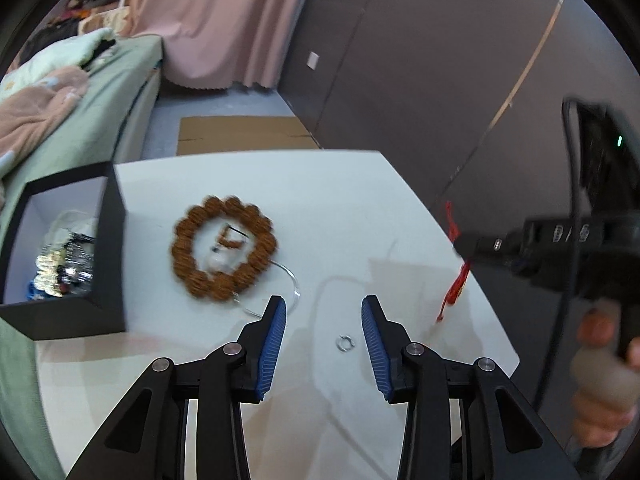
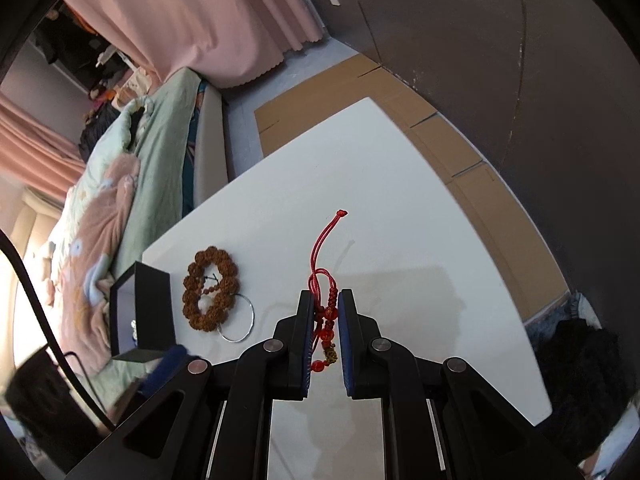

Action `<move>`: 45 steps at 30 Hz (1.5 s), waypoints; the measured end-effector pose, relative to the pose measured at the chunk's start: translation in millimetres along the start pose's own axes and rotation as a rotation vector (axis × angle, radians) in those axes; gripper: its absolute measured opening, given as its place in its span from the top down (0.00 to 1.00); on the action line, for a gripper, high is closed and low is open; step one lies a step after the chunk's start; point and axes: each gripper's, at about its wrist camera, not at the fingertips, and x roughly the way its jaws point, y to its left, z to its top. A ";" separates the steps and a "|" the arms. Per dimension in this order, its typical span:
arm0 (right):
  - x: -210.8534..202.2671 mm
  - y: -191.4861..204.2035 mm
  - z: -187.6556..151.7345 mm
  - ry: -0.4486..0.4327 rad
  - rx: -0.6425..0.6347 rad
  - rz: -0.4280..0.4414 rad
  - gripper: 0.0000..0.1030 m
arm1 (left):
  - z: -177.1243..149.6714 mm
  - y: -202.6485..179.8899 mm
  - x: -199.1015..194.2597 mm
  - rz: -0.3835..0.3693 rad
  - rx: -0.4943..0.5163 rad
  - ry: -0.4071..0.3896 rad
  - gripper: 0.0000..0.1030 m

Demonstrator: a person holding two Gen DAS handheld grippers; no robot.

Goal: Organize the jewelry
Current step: 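Grasp the red string bracelet with the right tool while the left tool grasps the small silver ring, then carry the red bracelet and silver ring over the box and open both tools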

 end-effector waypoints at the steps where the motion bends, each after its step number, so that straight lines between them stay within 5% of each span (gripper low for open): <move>1: -1.5 -1.5 0.7 -0.004 0.002 -0.002 0.87 | -1.7 -3.5 3.4 -0.001 0.009 0.007 0.60; 15: -22.4 -17.6 5.0 -0.042 0.005 0.000 0.87 | -24.8 -29.4 34.2 0.046 0.112 0.073 0.61; 21: -22.6 -18.3 4.9 -0.039 0.004 0.000 0.87 | -28.0 -32.6 42.2 0.088 0.147 0.082 0.88; 25: -21.2 -17.4 3.8 -0.036 0.000 -0.003 0.87 | -25.9 -29.8 41.8 0.076 0.134 0.084 0.89; 34: -15.6 -11.2 1.7 -0.028 -0.015 0.013 0.87 | -6.0 -16.1 5.4 0.052 0.072 0.003 0.89; 45: -13.5 20.9 -3.2 -0.051 -0.052 0.137 0.87 | 26.2 28.2 -57.4 0.099 -0.032 -0.141 0.89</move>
